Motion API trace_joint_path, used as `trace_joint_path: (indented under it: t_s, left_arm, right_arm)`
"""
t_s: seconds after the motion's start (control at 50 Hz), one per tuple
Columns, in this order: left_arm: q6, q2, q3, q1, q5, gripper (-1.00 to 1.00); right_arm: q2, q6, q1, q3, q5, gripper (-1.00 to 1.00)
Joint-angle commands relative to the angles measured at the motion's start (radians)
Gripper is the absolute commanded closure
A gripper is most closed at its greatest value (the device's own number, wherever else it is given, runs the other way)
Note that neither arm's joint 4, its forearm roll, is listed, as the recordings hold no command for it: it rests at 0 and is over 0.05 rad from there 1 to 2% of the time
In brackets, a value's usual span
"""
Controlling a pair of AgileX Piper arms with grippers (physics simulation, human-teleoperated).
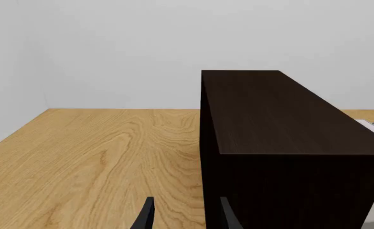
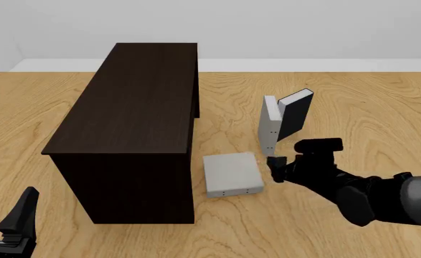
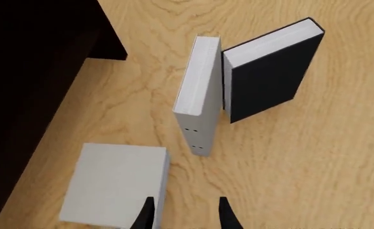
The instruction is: Pick up the book on the right and place it under the cabinet shelf.
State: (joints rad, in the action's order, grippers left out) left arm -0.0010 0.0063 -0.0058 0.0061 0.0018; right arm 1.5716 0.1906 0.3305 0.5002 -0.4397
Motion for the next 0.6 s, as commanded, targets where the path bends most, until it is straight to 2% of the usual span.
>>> trace_joint_path:
  t_s: [0.02, 0.04, 0.1, 0.16, 0.18, 0.28, 0.6]
  left_arm:
    - [0.000, 0.000, 0.000, 0.000, 0.000, -1.00]
    - [0.000, 0.000, 0.000, 0.000, 0.000, -1.00]
    - [0.000, 0.000, 0.000, 0.000, 0.000, -1.00]
    - [0.000, 0.000, 0.000, 0.000, 0.000, -1.00]
    - [0.000, 0.000, 0.000, 0.000, 0.000, -1.00]
    - [0.000, 0.003, -0.003, 0.003, 0.001, -1.00]
    - [0.000, 0.002, -0.003, 0.003, 0.001, -1.00]
  right_arm:
    - [-0.023, -0.053, -0.013, -0.016, 0.019, -1.00]
    - [-0.026, -0.080, -0.035, -0.018, 0.020, -1.00]
    - [-0.026, -0.085, -0.039, -0.021, 0.019, -1.00]
    - [-0.016, -0.141, -0.066, -0.023, 0.026, -1.00]
    - [-0.024, -0.121, -0.054, -0.028, 0.016, -1.00]
    - [-0.020, -0.166, -0.087, -0.035, 0.014, -1.00]
    - [-0.015, -0.165, -0.083, -0.034, 0.015, -1.00]
